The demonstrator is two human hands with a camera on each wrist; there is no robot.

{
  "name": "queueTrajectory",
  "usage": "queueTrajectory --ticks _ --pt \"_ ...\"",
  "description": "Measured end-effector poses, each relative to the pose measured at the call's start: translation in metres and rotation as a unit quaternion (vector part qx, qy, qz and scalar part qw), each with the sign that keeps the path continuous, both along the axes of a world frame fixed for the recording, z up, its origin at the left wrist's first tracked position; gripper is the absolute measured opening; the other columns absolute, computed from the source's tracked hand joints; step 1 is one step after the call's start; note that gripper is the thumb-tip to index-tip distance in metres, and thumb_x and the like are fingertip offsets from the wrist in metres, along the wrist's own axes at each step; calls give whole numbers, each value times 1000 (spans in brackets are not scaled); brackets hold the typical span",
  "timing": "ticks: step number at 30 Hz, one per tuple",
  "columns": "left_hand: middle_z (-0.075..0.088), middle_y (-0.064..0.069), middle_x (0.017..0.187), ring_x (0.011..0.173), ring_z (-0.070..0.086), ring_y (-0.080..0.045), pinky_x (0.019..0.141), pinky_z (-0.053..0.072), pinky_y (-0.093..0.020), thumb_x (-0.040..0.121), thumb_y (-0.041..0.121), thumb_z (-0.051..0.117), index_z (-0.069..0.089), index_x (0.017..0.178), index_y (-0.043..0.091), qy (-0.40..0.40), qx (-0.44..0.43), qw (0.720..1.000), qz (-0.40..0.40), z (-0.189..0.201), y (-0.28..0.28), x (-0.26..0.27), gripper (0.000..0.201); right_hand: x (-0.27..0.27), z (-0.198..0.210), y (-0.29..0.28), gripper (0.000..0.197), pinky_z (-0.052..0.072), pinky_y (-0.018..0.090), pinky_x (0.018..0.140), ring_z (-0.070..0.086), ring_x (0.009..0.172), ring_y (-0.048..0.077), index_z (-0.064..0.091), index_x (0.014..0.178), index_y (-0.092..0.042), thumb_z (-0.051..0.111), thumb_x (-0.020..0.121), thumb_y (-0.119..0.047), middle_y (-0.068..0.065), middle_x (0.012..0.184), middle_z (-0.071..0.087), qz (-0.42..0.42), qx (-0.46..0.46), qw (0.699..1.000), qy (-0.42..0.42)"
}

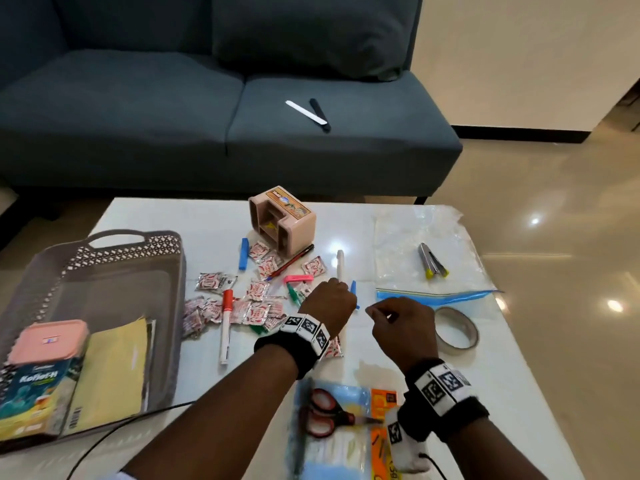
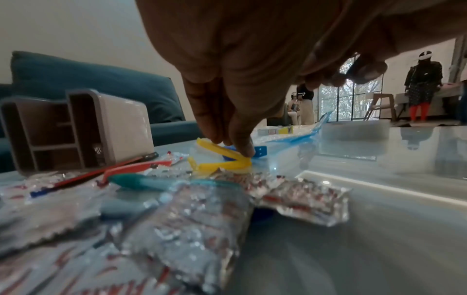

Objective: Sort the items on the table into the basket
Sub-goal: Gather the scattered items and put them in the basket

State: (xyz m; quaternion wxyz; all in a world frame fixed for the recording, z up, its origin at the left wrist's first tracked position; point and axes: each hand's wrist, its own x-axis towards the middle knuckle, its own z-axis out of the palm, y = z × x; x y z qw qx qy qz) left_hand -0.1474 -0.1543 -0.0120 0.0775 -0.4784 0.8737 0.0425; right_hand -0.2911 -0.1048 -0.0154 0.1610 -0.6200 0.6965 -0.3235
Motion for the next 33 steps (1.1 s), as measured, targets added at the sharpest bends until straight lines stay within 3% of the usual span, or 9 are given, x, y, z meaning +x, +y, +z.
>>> queueTrajectory --ticks 7,9,11,15,19,21,27,30,33 --pt "55 -13 112 102 61 -31 88 49 -39 94 8 53 61 113 10 140 49 980 136 -19 -11 4 21 -8 -10 -20 4 34 0 63 58 62 -2 78 72 -21 77 75 -22 -11 67 71 -39 20 998 -42" --pt "55 -13 111 103 61 -31 89 50 -38 95 12 54 63 115 9 146 56 976 154 -21 -11 4 22 -5 -13 -22 5 39 3 65 59 63 0 78 73 -19 76 77 -22 -10 67 71 -48 51 996 -60" --pt "56 -12 114 105 61 -28 90 48 -35 95 13 56 62 115 6 138 58 975 162 -24 -10 5 23 0 -16 -29 8 45 19 69 65 71 10 78 73 -16 75 78 -22 -5 71 73 -49 73 994 -57" --pt "54 -13 117 110 58 -28 89 47 -35 95 12 54 57 118 4 135 46 978 154 -27 -4 5 24 16 -20 -50 16 35 21 66 66 79 21 76 71 -14 70 80 -27 2 76 74 -21 128 992 4" --pt "55 -14 116 113 50 -28 93 46 -36 92 8 53 61 115 5 167 31 973 154 -24 -3 11 25 29 -18 -68 23 43 25 67 65 85 28 75 79 -10 65 79 -30 8 82 71 -38 160 986 34" --pt "60 -11 112 109 52 -25 88 47 -33 90 9 60 67 107 8 241 -5 948 206 -13 -3 20 19 34 -16 -73 26 47 28 71 65 87 29 73 86 -10 66 79 -34 8 88 71 -50 167 984 43" --pt "71 5 74 66 66 -8 63 45 -11 75 29 82 72 80 18 502 -117 729 450 26 27 80 16 45 -26 -78 41 47 34 81 60 103 33 54 107 -8 61 85 -41 13 109 62 -13 183 973 139" --pt "74 -2 74 64 70 -20 69 57 -31 67 21 88 72 86 15 631 -61 565 528 16 39 108 25 46 -26 -75 43 47 35 78 61 99 34 53 109 -9 63 83 -41 12 107 63 -8 180 971 157" --pt "71 -13 76 64 65 -25 63 58 -33 75 3 80 69 101 0 717 4 404 568 7 50 125 29 39 -17 -72 27 45 26 70 61 76 22 65 101 -14 67 75 -18 5 81 68 -79 123 989 3"
